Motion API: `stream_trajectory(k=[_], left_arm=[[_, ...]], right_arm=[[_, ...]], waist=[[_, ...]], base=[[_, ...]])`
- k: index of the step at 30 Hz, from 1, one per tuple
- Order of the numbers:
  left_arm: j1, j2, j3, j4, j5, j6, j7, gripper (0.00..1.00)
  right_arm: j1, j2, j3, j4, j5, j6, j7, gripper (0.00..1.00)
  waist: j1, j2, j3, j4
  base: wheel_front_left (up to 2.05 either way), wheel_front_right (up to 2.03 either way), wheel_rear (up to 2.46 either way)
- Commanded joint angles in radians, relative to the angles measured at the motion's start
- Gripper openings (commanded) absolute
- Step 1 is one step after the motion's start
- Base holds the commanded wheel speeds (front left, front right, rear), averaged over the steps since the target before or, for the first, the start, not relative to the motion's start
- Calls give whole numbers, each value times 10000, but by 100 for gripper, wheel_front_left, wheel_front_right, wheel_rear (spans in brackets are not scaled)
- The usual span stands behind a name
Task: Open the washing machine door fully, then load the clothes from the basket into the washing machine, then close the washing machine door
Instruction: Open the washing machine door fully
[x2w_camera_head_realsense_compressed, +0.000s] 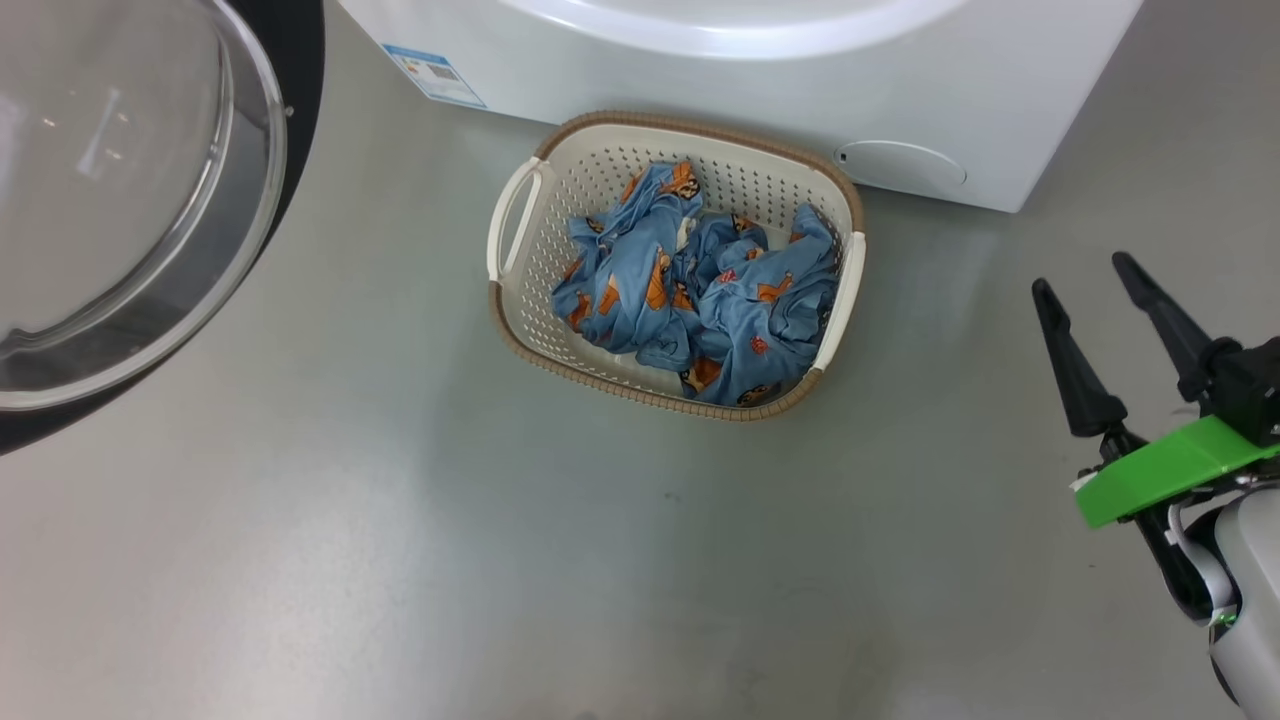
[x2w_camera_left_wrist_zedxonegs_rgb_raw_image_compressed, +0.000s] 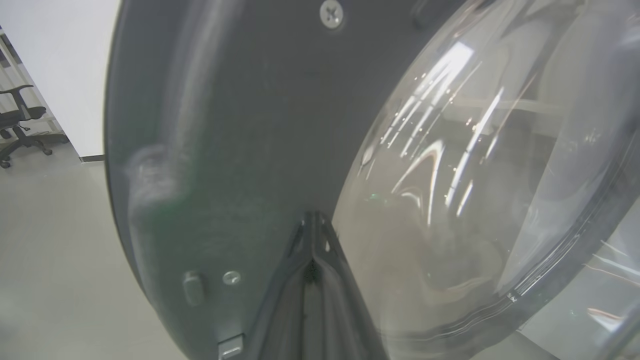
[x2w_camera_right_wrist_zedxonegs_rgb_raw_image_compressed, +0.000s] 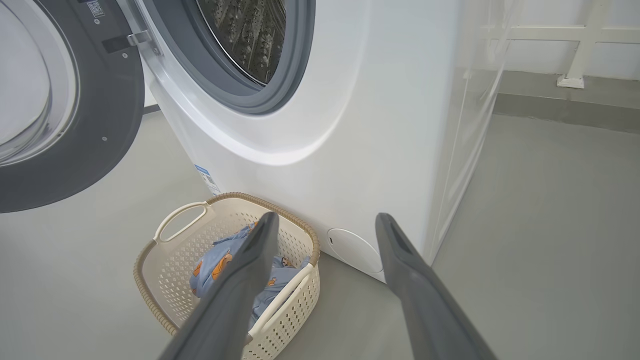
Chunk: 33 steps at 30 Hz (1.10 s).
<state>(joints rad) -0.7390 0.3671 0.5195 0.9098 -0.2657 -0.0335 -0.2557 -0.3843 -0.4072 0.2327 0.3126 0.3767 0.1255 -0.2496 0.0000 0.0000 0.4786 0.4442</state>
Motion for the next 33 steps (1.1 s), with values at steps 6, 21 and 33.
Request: stream_trajectory(k=[6,21,33], left_arm=[[-189,821,493,-16,384,-19,-60,0],[1429,-32,-30,-1394,1069,-918,-61,0],[3414,-929,-2087,-3344,832,-970,-61,100]], right_arm=[[-64,-39,275,-108,-66,52,-122,100],[610,591,156,-86,179,52,-122,100],[1189,946,-14,-165,334,52,-122,100]], waist=[[0,0,-76,-28],[0,0,-1699,-286],[0,0,-2898,-926]], base=[[0,0,0],[0,0,0],[0,0,0]])
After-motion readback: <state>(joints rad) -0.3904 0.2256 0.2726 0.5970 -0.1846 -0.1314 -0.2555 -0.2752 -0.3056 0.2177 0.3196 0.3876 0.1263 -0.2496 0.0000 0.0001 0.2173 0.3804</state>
